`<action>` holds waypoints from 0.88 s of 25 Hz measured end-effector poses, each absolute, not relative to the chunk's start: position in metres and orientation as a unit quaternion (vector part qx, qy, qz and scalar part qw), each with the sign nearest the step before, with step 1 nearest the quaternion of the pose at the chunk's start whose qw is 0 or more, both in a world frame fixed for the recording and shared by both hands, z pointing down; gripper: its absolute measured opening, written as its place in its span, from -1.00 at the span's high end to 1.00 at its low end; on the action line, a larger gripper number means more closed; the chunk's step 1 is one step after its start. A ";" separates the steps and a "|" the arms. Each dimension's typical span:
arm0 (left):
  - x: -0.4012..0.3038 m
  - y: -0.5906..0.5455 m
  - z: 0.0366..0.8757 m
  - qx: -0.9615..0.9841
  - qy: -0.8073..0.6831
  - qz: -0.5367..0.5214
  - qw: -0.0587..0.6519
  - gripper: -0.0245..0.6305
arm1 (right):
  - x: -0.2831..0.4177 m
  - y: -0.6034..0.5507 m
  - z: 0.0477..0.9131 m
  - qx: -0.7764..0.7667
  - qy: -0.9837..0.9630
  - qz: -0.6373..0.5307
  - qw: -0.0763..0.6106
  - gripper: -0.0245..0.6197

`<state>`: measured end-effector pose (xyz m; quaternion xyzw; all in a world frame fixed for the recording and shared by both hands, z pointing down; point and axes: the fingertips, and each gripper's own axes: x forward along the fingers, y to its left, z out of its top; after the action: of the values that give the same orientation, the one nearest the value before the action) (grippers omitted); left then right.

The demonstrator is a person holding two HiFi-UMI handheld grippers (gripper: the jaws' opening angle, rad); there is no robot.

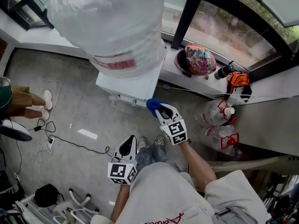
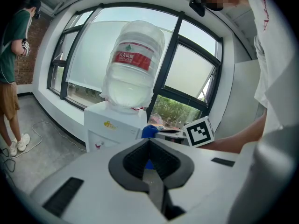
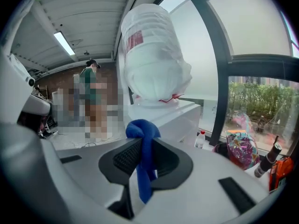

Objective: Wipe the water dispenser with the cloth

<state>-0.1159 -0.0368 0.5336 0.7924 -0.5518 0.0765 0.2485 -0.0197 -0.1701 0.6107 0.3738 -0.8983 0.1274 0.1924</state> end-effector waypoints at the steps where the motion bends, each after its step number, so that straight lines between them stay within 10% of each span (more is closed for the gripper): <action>1: -0.116 -0.037 0.534 0.792 -0.552 0.076 0.249 0.89 | -0.019 -0.172 0.611 0.372 -0.899 0.126 0.194 0.69; 22: -0.122 -0.060 0.542 0.778 -0.565 0.082 0.263 0.89 | -0.003 -0.265 0.616 0.388 -0.893 0.116 0.196 0.69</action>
<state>-0.1224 -0.0596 0.5422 0.7777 -0.5652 0.0817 0.2629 -0.0030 -0.2650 0.6162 0.3875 -0.8934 0.1155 0.1958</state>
